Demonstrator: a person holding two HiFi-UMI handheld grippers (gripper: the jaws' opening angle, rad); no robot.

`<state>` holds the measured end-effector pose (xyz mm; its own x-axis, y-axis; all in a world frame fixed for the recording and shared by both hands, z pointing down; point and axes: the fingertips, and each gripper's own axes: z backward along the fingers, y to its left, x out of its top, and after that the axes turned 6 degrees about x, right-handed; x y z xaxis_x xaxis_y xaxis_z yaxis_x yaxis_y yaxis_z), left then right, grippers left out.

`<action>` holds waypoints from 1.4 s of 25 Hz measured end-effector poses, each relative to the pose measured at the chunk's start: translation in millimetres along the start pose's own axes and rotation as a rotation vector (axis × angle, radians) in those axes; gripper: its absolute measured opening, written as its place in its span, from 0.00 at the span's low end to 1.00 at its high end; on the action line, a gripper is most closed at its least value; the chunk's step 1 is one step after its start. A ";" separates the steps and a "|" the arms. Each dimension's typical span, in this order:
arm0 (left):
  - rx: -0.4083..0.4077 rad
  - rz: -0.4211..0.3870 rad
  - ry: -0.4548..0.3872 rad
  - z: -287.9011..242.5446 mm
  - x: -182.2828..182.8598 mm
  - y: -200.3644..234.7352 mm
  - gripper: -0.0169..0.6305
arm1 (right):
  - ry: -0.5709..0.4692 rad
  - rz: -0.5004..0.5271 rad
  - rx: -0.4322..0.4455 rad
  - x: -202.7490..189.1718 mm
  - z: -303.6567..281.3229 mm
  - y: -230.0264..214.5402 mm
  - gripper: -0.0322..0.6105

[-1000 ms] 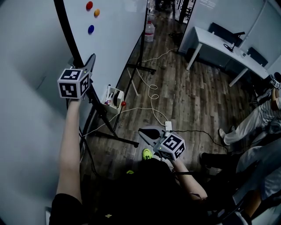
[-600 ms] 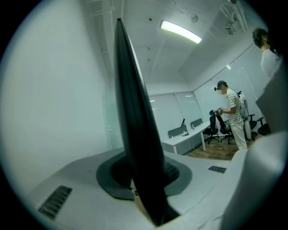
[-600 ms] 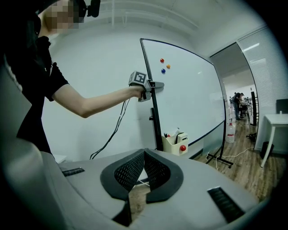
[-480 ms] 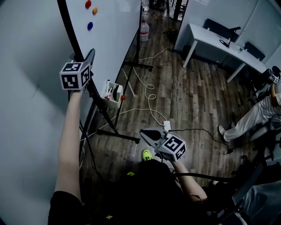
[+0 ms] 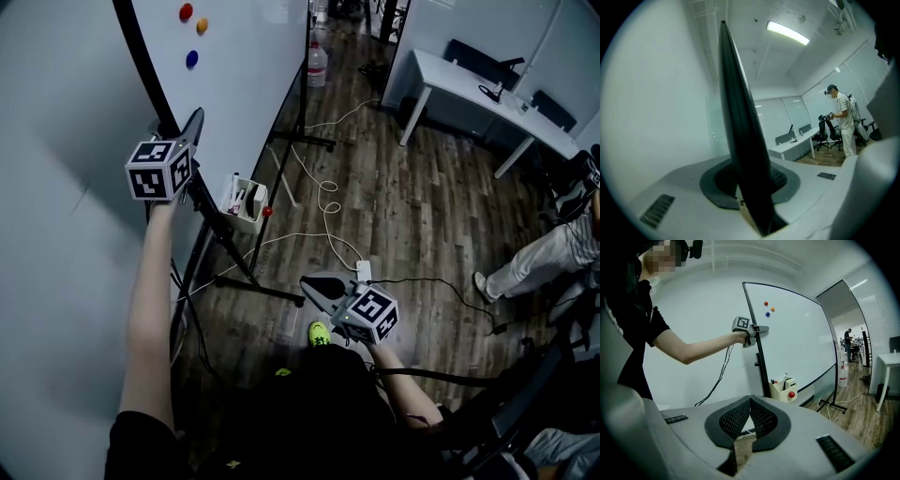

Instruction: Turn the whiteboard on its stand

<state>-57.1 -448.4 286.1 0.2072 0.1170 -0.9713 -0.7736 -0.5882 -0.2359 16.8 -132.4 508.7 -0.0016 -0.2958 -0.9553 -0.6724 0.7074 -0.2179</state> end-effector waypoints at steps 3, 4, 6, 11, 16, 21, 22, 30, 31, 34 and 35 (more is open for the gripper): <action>-0.019 0.000 -0.012 0.5 2.8 -1.1 0.19 | 0.003 -0.006 0.010 0.2 2.1 -5.7 0.08; -0.021 -0.006 -0.014 -0.2 3.3 -1.3 0.19 | 0.003 -0.009 0.012 0.4 2.6 -9.6 0.08; -0.016 -0.018 -0.015 -2.4 2.1 -1.4 0.20 | 0.002 -0.014 0.019 0.2 2.9 -17.9 0.08; 0.013 -0.047 0.000 -1.4 -5.7 -0.3 0.18 | 0.001 -0.012 0.053 0.6 -2.5 -35.9 0.08; 0.052 -0.091 0.020 0.1 -9.3 2.8 0.18 | 0.014 0.011 0.103 7.1 -10.1 -57.2 0.08; 0.052 -0.025 0.015 1.1 -9.6 3.8 0.16 | 0.028 0.046 0.149 20.6 -12.6 -85.4 0.08; 0.058 -0.033 0.018 1.3 -9.8 4.1 0.17 | 0.028 0.057 0.159 24.9 -14.1 -91.7 0.08; 0.093 -0.023 0.008 1.9 -8.6 3.6 0.16 | 0.008 0.132 0.217 57.7 -27.0 -129.0 0.08; 0.095 -0.025 0.006 2.0 -9.3 3.3 0.16 | 0.006 0.134 0.225 58.6 -28.5 -131.5 0.08; 0.100 -0.021 0.000 1.9 -10.1 3.7 0.16 | 0.006 0.131 0.246 57.9 -32.5 -138.7 0.08; 0.100 -0.013 0.000 1.6 -10.7 3.8 0.16 | 0.005 0.127 0.249 56.8 -33.9 -141.3 0.08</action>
<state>-63.2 -450.6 295.5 0.2176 0.1242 -0.9681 -0.8266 -0.5041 -0.2504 86.7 -270.9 492.0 -0.0785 -0.1978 -0.9771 -0.4642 0.8746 -0.1398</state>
